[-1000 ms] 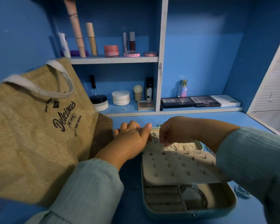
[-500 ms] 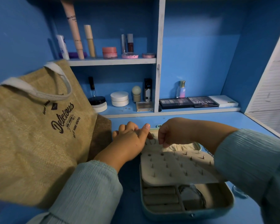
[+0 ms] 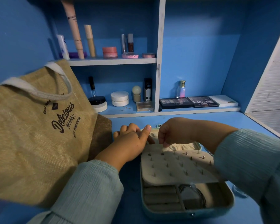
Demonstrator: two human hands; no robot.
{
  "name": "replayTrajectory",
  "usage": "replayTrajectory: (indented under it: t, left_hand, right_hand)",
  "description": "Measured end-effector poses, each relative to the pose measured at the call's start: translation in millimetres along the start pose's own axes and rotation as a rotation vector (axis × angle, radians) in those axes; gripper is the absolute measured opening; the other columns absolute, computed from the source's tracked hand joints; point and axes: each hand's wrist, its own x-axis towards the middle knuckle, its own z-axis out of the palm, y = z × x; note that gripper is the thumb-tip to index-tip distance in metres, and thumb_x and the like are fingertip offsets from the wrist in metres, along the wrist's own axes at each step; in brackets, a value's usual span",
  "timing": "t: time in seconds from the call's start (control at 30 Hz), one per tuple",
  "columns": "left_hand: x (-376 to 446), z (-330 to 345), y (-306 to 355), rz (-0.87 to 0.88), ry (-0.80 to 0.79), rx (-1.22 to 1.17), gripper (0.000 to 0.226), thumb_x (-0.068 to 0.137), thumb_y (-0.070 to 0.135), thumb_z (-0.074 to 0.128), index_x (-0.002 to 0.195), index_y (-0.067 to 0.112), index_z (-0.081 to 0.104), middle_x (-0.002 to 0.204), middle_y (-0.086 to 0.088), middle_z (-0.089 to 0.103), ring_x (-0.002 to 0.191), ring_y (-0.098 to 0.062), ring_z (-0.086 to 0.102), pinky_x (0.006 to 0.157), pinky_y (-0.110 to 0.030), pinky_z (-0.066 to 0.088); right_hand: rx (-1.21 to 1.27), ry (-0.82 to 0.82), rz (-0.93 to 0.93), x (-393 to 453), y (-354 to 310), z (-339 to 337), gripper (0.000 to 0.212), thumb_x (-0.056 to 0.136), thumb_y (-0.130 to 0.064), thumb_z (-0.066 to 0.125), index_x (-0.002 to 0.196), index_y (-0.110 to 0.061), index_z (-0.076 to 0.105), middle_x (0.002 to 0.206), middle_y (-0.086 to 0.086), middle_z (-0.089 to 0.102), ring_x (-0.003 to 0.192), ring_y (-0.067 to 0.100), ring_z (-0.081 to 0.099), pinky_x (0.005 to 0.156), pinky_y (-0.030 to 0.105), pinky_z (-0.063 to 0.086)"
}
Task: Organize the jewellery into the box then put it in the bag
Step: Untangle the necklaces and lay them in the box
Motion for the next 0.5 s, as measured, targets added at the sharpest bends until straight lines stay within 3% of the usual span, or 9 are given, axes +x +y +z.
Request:
replayTrajectory:
  t: [0.27, 0.5]
  left_hand:
    - [-1, -1, 3, 0.037, 0.005, 0.018, 0.055, 0.095, 0.056, 0.016, 0.129, 0.021, 0.04, 0.132, -0.006, 0.036, 0.127, -0.023, 0.027, 0.104, -0.036, 0.022]
    - [3, -3, 0, 0.202, -0.061, 0.336, 0.041, 0.096, 0.053, 0.029, 0.123, 0.033, 0.054, 0.129, 0.004, 0.036, 0.122, -0.02, 0.026, 0.099, -0.036, 0.018]
  right_hand:
    - [0.045, -0.004, 0.013, 1, 2, 1, 0.017, 0.083, -0.016, 0.068, 0.099, -0.021, 0.069, 0.078, -0.018, 0.053, 0.085, 0.006, 0.051, 0.067, 0.011, 0.035]
    - [0.1, 0.099, 0.028, -9, 5, 6, 0.021, 0.085, -0.013, 0.063, 0.1, -0.024, 0.073, 0.086, -0.014, 0.059, 0.079, 0.004, 0.05, 0.065, 0.008, 0.037]
